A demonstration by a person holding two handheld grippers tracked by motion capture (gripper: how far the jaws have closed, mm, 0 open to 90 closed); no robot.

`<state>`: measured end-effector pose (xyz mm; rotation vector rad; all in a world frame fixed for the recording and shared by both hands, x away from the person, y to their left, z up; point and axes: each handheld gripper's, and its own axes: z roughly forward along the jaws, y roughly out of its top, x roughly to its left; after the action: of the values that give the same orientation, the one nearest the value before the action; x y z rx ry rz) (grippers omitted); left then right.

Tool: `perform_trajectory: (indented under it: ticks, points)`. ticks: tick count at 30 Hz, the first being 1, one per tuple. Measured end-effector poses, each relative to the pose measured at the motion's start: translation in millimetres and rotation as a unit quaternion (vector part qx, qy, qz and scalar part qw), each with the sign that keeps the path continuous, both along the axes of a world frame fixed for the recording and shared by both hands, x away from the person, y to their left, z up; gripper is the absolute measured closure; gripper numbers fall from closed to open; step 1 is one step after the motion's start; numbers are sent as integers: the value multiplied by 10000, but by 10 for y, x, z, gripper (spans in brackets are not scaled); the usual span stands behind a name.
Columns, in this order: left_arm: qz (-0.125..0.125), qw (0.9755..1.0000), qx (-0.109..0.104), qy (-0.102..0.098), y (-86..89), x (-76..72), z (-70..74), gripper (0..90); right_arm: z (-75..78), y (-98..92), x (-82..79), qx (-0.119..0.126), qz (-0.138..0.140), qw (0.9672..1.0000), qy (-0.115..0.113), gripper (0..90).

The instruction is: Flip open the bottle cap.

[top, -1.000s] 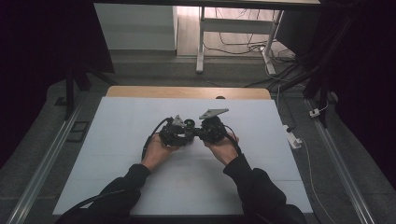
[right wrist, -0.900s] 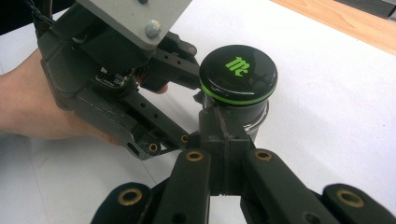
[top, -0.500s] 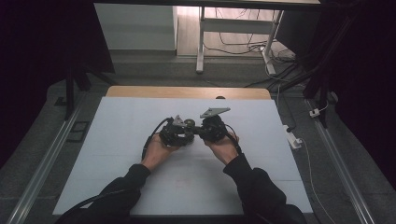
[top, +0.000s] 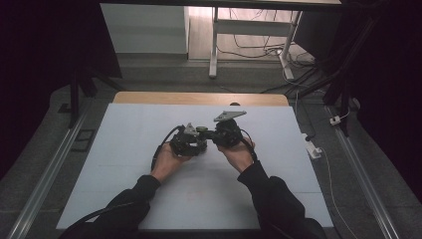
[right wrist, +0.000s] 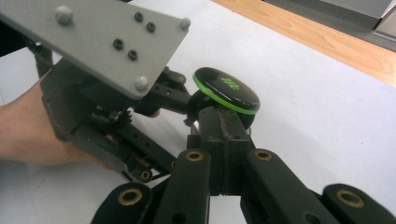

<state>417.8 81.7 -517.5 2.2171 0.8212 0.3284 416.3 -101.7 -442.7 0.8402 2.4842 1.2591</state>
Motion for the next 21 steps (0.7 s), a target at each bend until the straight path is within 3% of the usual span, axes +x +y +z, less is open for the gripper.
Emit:
perform_trajectory:
  ticks: [21]
  points:
    - [-10,10000,-40,-11,6,-2,-11,538,63,53,247,228,-153,9996,-43,895]
